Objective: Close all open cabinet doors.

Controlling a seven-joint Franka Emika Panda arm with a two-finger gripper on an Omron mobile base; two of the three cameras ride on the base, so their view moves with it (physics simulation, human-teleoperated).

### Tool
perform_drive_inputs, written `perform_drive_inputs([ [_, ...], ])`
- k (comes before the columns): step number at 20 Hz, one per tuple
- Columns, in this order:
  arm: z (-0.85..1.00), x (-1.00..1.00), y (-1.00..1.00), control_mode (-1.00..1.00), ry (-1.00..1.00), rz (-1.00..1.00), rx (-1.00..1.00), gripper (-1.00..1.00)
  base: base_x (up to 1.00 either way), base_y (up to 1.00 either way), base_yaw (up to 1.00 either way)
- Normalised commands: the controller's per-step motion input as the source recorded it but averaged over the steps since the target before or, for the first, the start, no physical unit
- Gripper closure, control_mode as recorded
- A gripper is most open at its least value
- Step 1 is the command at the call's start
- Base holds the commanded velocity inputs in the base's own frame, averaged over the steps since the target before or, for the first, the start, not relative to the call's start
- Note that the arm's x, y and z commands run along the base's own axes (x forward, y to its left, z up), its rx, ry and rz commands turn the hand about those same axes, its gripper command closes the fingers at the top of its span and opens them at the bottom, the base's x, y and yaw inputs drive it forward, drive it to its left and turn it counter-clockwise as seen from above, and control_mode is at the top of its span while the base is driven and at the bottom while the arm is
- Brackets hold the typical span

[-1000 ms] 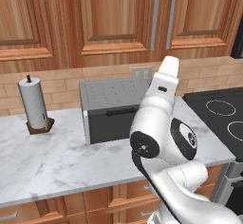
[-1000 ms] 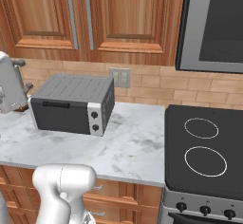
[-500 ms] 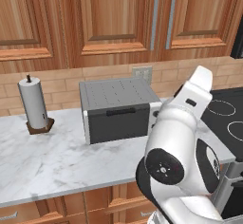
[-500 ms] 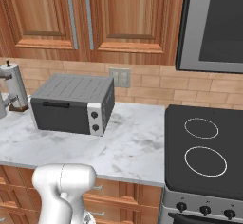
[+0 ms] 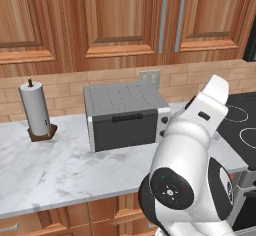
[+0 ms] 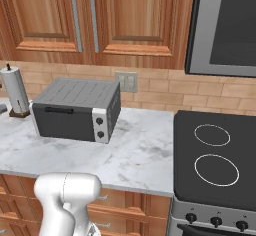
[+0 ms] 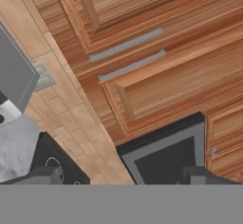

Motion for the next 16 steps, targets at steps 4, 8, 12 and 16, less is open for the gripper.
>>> perform_drive_inputs([
  [4,0.00,-0.33,-0.09,-1.00,-0.04,-0.03,0.00,-1.00,0.00,0.00,0.00],
  [8,-0.01,-0.15,-0.08,-1.00,0.00,-0.02,0.00,-1.00,0.00,0.00,0.00],
  [12,0.00,0.00,0.00,-1.00,0.00,0.00,0.00,-1.00,0.00,0.00,0.00],
  [16,-0.01,-0.02,0.00,1.00,0.00,0.00,0.00,-1.00,-0.22,0.16,0.00],
])
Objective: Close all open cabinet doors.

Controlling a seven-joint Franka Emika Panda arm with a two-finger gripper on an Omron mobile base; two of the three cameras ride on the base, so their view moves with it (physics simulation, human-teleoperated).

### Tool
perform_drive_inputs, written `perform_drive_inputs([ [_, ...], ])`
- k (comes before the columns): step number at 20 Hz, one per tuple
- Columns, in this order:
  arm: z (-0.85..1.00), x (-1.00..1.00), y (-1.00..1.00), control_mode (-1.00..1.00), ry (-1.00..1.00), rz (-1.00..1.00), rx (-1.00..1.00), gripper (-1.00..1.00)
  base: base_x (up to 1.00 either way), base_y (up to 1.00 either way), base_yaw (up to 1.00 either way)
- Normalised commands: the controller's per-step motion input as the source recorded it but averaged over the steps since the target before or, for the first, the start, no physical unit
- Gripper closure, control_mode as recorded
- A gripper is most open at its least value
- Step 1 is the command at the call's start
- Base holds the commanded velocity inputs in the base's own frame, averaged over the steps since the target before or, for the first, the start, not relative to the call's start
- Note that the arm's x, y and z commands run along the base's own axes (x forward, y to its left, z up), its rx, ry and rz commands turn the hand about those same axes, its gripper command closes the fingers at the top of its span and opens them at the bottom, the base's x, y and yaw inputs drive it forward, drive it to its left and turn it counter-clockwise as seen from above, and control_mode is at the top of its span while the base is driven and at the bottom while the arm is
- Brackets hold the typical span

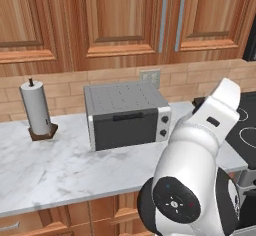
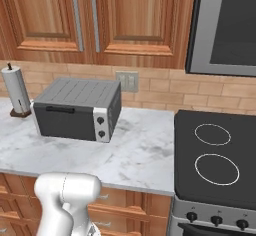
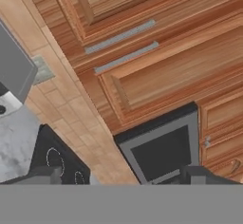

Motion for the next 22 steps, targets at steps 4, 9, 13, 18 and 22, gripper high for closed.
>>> perform_drive_inputs([
  [4,0.00,0.00,0.00,1.00,0.00,0.00,0.00,-1.00,-0.78,0.71,0.00],
  [9,0.00,0.00,0.00,1.00,0.00,0.00,0.00,-1.00,-0.91,0.94,0.00],
  [13,0.00,0.00,0.00,1.00,0.00,0.00,0.00,-1.00,-0.89,0.94,0.01],
  [18,0.00,0.00,0.00,1.00,0.00,0.00,0.00,-1.00,-0.78,0.88,0.02],
  [22,0.00,0.00,0.00,1.00,0.00,0.00,0.00,-1.00,-0.55,0.95,0.02],
])
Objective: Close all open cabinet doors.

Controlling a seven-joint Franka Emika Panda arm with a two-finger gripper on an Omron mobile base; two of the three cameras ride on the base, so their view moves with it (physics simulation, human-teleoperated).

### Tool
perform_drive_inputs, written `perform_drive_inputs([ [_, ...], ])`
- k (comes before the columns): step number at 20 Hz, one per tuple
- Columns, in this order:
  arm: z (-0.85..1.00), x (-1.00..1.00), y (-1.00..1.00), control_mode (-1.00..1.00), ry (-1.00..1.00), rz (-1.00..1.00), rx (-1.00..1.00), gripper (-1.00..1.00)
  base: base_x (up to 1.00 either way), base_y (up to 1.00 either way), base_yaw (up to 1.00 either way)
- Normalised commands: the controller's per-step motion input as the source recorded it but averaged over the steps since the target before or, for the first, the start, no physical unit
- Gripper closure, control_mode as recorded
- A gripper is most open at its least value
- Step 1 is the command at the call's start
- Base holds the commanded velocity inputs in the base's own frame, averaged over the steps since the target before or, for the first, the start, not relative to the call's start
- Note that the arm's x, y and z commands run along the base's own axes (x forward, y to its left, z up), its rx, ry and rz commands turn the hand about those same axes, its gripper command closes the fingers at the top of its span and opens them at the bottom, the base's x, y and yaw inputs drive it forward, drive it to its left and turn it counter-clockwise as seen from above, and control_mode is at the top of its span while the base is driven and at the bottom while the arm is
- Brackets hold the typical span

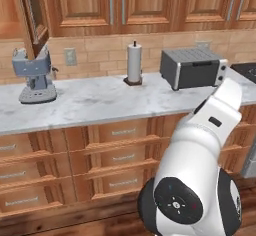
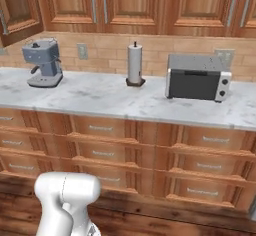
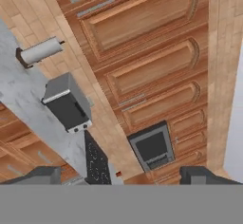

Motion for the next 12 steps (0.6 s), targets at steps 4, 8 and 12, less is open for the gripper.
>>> perform_drive_inputs([
  [4,0.00,0.00,0.00,1.00,0.00,0.00,0.00,-1.00,-0.28,1.00,0.00],
  [8,0.00,0.00,0.00,1.00,0.00,0.00,0.00,-1.00,-0.01,1.00,0.00],
  [12,0.00,0.00,0.00,1.00,0.00,0.00,0.00,-1.00,0.03,0.98,0.00],
])
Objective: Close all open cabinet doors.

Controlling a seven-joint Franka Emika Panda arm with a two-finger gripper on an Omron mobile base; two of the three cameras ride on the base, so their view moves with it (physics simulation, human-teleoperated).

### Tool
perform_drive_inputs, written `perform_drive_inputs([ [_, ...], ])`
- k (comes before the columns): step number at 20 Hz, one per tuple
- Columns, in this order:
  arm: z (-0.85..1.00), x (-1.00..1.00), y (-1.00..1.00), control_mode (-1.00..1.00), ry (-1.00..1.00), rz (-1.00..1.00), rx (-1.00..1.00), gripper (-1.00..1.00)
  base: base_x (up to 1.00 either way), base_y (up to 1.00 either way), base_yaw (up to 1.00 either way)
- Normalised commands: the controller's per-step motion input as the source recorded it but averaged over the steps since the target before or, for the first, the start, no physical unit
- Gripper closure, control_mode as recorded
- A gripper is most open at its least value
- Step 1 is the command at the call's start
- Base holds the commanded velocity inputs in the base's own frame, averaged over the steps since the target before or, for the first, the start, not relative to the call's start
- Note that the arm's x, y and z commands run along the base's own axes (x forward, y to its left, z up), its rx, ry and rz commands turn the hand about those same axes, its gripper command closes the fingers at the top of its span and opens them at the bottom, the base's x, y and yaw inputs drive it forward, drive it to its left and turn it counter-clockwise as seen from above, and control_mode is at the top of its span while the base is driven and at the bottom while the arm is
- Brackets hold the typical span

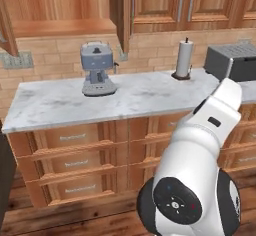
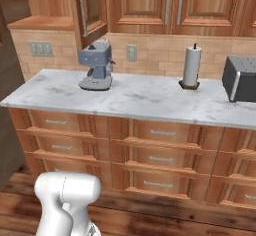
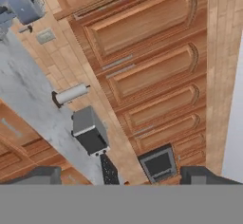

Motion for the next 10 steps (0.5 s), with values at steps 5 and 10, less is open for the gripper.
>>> perform_drive_inputs([
  [5,0.00,0.00,0.00,1.00,0.00,0.00,0.00,-1.00,0.38,0.77,0.00],
  [10,0.00,0.00,0.00,1.00,0.00,0.00,0.00,-1.00,0.68,0.38,0.01],
])
